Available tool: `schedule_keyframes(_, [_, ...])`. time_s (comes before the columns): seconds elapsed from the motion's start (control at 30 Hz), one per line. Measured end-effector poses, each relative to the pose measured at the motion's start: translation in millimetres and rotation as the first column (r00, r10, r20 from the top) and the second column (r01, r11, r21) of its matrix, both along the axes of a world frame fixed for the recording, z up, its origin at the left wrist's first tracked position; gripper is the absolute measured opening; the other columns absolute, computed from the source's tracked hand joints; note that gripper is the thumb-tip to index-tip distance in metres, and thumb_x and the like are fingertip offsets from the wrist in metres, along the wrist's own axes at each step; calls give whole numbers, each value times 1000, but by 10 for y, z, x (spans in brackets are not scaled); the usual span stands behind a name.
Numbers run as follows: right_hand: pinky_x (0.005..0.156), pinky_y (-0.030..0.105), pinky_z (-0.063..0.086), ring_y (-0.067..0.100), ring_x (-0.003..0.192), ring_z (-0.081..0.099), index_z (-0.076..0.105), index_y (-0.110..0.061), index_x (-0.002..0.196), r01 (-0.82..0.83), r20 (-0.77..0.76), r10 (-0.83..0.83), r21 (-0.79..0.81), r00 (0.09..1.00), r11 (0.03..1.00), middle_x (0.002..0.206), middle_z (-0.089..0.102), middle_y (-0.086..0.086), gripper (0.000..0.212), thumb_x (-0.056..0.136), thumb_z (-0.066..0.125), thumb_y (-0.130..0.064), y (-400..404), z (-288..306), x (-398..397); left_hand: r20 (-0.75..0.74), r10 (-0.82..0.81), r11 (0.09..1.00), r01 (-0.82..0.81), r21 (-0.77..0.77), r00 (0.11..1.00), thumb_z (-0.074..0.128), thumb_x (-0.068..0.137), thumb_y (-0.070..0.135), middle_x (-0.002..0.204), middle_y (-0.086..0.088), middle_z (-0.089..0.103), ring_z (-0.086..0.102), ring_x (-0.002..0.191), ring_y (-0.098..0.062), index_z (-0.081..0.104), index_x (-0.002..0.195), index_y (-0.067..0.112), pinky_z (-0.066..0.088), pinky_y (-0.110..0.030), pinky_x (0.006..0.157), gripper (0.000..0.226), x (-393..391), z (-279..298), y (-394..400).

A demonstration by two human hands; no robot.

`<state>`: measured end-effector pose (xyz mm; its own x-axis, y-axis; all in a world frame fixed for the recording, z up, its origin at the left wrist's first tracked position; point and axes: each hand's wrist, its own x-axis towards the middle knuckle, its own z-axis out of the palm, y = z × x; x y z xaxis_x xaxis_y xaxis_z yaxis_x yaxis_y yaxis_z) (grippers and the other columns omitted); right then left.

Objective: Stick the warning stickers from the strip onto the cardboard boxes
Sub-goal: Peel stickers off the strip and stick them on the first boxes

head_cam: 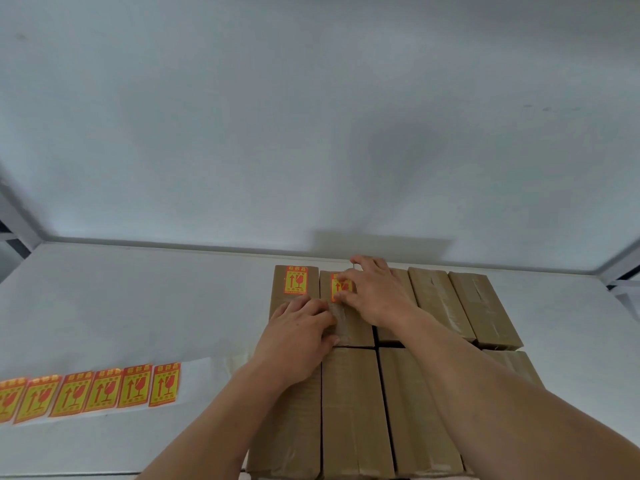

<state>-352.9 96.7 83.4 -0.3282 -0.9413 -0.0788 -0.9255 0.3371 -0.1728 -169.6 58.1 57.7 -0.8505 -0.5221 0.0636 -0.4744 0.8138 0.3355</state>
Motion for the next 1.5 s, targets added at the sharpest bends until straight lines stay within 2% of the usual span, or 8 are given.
schedule_keyframes(0.13, [117,43,17,19,143,13,44,-43,139,-11,11,10,41,1000,999,156,23,-7,49,93,47,-57,-42,-27,15,-11,0,1000,0,1,1000,40,96,50,135,16,46,28,134,-13,54,124,33,23,-35,110,36,8,-12,0])
schedule_keyframes(0.47, [117,45,10,21,146,6,43,-49,138,37,8,-37,64,999,997,159,19,-7,51,90,44,-65,-25,-79,20,10,7,1000,-7,4,1000,39,96,51,135,14,45,25,136,-14,53,126,33,22,-36,112,38,9,2,3])
schedule_keyframes(0.63, [118,45,13,22,146,7,44,-44,139,59,-12,-59,3,998,998,158,20,-5,57,87,48,-66,84,-60,-56,12,15,1000,-15,18,1000,40,96,50,137,14,44,25,137,-14,53,125,33,22,-37,112,37,12,17,4])
schedule_keyframes(0.8, [117,46,9,23,146,6,39,-44,143,83,-37,-80,67,996,994,159,18,-4,61,88,40,-70,145,-86,-100,29,17,1000,-17,22,999,40,96,51,138,13,43,25,137,-14,52,125,32,23,-38,112,37,-5,8,7])
schedule_keyframes(1.17, [117,44,8,22,146,9,42,-41,142,63,-21,-62,78,998,995,158,21,-4,54,92,43,-62,203,-4,-88,36,7,1000,-8,30,999,40,96,50,139,13,43,24,138,-15,51,127,33,22,-39,114,37,-8,1,2])
schedule_keyframes(1.27, [117,44,10,22,146,11,41,-39,143,64,-45,-60,103,997,993,158,23,-3,54,93,42,-60,182,22,-61,15,-6,1000,5,6,1000,37,97,51,138,12,43,25,137,-15,50,128,32,21,-38,114,38,7,-8,12])
schedule_keyframes(1.37, [115,43,17,20,143,19,46,-35,139,15,-107,-10,45,994,999,154,32,-3,49,95,44,-54,184,44,-9,-24,-37,998,36,-42,999,37,98,48,138,10,45,30,136,-16,54,126,30,21,-37,114,38,77,-6,16])
schedule_keyframes(1.5, [111,38,23,18,135,32,53,-29,134,-127,-187,112,-72,976,989,144,43,-5,39,98,44,-41,153,134,237,-89,-37,979,19,-202,995,41,96,43,125,6,58,49,122,-18,63,111,25,35,-37,105,33,346,39,-82])
